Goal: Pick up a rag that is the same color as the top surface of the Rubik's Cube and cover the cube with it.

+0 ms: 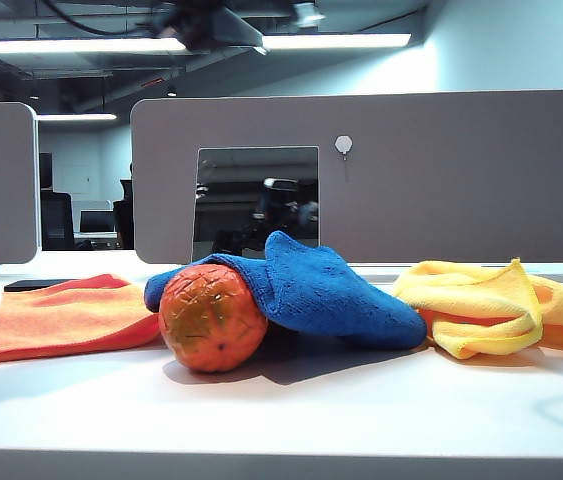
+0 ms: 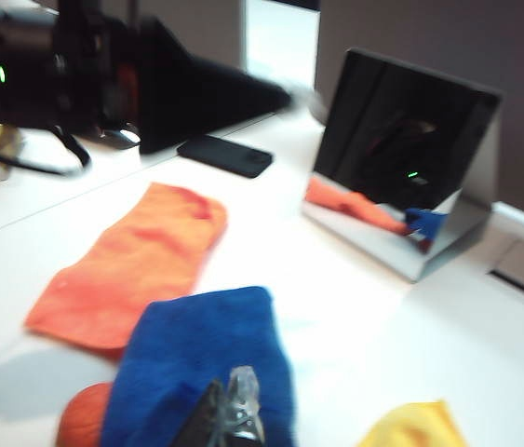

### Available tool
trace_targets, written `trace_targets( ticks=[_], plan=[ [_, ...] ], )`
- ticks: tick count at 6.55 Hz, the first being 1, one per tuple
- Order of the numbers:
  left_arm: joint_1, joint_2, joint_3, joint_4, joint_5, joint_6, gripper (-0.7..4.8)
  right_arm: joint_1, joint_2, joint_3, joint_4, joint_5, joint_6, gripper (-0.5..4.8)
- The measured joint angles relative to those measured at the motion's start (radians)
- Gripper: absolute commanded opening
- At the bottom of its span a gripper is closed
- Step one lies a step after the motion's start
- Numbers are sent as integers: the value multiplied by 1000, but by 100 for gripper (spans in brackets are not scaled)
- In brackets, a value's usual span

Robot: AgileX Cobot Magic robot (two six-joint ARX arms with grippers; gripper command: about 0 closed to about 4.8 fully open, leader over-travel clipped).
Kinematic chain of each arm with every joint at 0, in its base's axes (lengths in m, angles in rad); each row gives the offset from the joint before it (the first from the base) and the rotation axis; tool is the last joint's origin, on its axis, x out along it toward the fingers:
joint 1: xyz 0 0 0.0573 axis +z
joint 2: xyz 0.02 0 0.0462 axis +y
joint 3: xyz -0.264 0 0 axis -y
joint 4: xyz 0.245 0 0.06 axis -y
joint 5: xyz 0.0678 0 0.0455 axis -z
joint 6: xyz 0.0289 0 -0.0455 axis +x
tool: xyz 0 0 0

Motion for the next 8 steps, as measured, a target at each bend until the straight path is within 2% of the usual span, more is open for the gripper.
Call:
trace_targets(
  ticks=[1,2,4,5,6,8],
  plan=[
    [80,-42,0,-48,0,0,-6,-25,-34,0,0,60,-3,-5],
    [199,-119,0,-147,-6,3,-6,-105,-116,0,0,111,-17,-5],
    [280,-199,0,-218,-5,89,-6,-216,-191,0,-25,114,-44,-5],
    [295,-248,0,-272,-23,172,-6,-287,-243,0,-99,109,-80,-5],
    [292,-269,0,-308,-45,211,-6,-307,-266,-8,-110,107,-89,-5],
    [293,-331,-12,-372,-63,241,-6,-333,-352,-64,-115,89,-93,-5]
  ],
)
